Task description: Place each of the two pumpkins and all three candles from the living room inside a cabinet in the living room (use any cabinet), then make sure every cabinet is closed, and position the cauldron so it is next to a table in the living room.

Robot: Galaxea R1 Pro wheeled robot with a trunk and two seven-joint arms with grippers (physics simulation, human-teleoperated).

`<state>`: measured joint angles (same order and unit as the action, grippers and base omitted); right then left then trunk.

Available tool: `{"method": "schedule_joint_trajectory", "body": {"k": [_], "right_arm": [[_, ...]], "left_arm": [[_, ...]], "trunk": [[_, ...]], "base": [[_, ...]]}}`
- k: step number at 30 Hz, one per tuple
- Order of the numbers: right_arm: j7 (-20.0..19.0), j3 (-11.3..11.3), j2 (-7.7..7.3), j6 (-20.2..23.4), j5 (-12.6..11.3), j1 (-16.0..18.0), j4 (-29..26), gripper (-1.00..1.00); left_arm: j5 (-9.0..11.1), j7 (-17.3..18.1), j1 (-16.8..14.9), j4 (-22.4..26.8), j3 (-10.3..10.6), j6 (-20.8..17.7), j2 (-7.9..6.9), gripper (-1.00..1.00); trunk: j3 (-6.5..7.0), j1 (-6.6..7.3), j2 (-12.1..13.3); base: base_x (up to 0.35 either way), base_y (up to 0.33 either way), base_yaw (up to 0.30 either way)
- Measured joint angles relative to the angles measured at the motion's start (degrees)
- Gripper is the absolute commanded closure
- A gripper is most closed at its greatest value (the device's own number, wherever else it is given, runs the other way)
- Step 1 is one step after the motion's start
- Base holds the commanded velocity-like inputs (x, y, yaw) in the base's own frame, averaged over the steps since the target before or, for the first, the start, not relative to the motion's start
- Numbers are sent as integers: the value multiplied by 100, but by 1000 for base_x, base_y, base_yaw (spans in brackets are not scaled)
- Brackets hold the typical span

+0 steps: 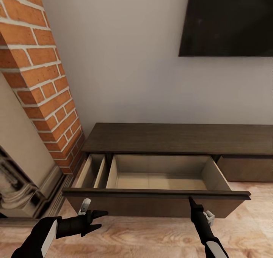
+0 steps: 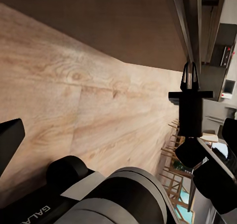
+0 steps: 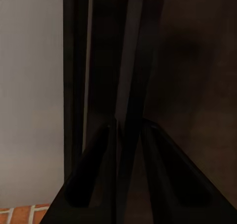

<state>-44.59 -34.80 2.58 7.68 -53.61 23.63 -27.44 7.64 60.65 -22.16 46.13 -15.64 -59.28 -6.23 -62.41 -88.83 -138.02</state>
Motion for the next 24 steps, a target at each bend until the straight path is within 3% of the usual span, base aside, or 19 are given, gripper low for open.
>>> {"method": "schedule_joint_trajectory", "body": {"k": [24], "right_arm": [[96, -6, 1, 5, 6, 47, -6, 100]], "left_arm": [[-1, 0, -1, -2, 1, 6, 1, -100]], "trunk": [[1, -1, 1]], "base": [[-35, 0, 0]]}}
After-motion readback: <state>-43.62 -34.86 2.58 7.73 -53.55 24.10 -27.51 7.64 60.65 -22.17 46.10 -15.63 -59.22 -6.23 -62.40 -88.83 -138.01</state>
